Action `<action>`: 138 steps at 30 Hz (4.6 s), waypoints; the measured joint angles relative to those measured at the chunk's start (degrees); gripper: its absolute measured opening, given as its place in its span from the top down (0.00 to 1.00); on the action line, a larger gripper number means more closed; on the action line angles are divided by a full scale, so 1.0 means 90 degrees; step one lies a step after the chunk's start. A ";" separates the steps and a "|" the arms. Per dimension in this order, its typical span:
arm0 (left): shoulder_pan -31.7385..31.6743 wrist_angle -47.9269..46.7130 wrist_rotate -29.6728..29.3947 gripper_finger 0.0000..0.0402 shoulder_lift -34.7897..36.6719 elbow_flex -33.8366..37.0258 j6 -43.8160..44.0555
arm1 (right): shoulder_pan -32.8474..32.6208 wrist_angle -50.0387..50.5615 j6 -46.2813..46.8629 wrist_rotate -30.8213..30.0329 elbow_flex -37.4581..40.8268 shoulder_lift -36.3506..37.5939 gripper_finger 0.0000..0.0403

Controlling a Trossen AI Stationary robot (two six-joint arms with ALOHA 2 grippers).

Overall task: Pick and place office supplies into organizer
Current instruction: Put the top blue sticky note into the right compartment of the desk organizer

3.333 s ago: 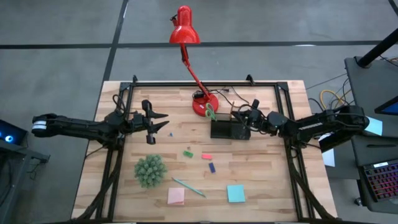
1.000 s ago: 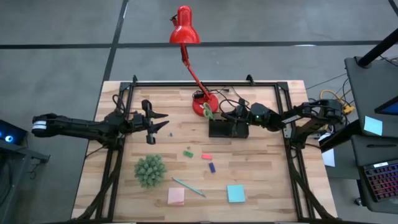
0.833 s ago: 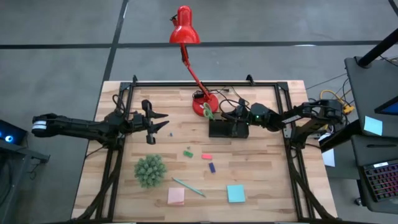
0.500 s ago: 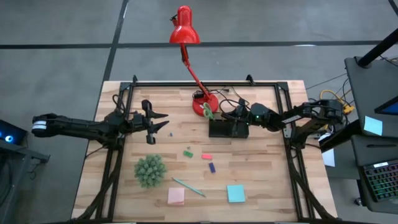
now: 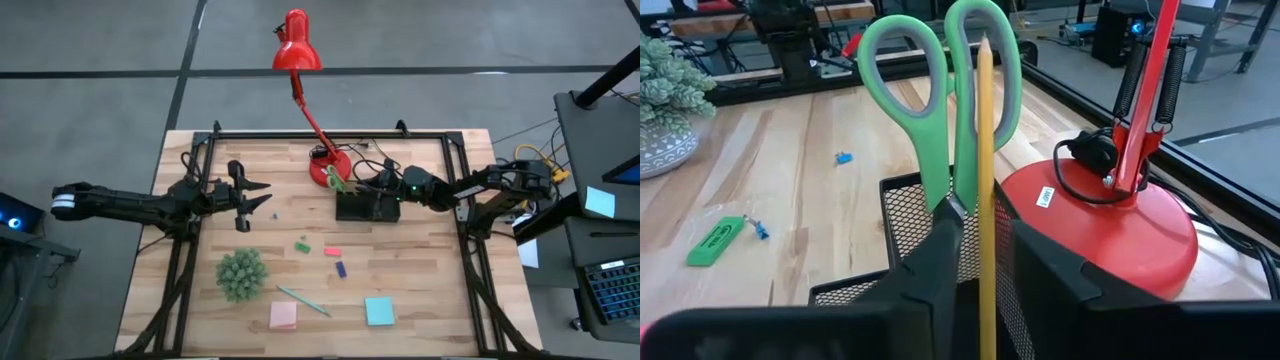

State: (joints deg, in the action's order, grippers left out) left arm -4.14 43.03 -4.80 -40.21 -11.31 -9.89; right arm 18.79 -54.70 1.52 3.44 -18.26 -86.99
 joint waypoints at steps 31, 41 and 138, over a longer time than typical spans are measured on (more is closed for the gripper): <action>0.0000 -0.0002 0.0000 0.73 -0.0001 0.0000 0.0000 | -0.1206 0.0535 0.0112 0.0296 0.0007 0.2004 0.75; 0.0000 0.0000 0.0001 0.73 -0.0002 0.0000 0.0000 | -0.2060 0.0564 0.0246 -0.0474 0.0007 0.1994 0.75; 0.0005 -0.0319 0.0005 0.73 -0.0002 0.0053 0.0568 | -0.7934 1.2599 0.5955 -0.3008 -0.8327 -0.3883 0.64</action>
State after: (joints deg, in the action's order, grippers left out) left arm -4.10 40.15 -4.75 -40.23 -10.83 -4.78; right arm -52.62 58.69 55.11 -23.63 -93.21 -121.93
